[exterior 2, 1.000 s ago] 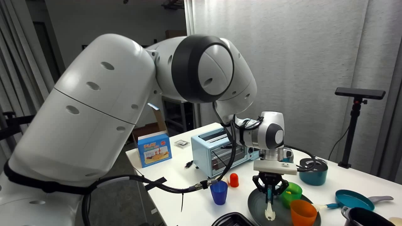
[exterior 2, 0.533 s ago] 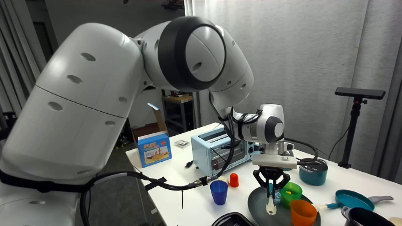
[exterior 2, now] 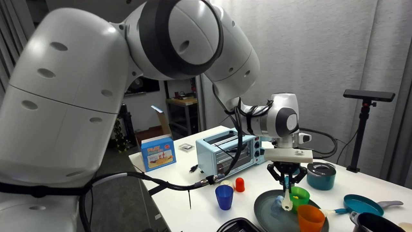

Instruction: Take the brush on the plate and put it in the orange cup

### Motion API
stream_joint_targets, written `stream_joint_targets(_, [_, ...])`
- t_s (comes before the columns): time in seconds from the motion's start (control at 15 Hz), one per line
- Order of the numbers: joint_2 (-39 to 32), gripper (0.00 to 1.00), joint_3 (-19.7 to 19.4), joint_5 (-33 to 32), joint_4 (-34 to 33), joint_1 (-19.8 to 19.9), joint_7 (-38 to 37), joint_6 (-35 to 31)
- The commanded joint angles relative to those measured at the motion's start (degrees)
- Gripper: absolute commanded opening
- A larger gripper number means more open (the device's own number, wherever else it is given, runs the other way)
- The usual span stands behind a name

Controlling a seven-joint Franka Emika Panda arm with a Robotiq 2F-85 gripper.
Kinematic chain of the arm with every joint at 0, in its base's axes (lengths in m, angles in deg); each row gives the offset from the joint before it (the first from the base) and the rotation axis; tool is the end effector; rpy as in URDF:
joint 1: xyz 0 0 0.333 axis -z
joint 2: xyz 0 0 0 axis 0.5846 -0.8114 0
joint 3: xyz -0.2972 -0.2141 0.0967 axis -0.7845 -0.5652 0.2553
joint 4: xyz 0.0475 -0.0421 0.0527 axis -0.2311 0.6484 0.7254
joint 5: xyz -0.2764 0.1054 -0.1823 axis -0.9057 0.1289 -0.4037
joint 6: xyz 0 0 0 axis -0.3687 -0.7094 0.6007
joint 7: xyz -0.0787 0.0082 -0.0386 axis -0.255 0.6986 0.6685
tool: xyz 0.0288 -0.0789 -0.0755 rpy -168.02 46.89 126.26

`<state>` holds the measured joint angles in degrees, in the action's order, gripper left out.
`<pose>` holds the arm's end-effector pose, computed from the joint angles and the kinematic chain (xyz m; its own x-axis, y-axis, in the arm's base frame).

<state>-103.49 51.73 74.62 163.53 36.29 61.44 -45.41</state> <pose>0.6367 0.0197 0.3369 0.8744 0.4798 -0.0722 0.4850 -0.8682 0.1051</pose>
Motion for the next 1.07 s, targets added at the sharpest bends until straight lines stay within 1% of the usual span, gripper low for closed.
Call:
stream_joint_targets(0.0, [3.36, 0.04, -0.48, 1.97, 2.15, 1.29, -0.80, -3.13])
stream_joint_targets(0.53, [2.76, 0.04, -2.64, 1.46, 1.08, 1.81, -2.60, -11.36])
stream_joint_targets(1.0, [0.30, 0.04, -4.27, 0.60, 3.00, 1.34, -6.28, -20.69])
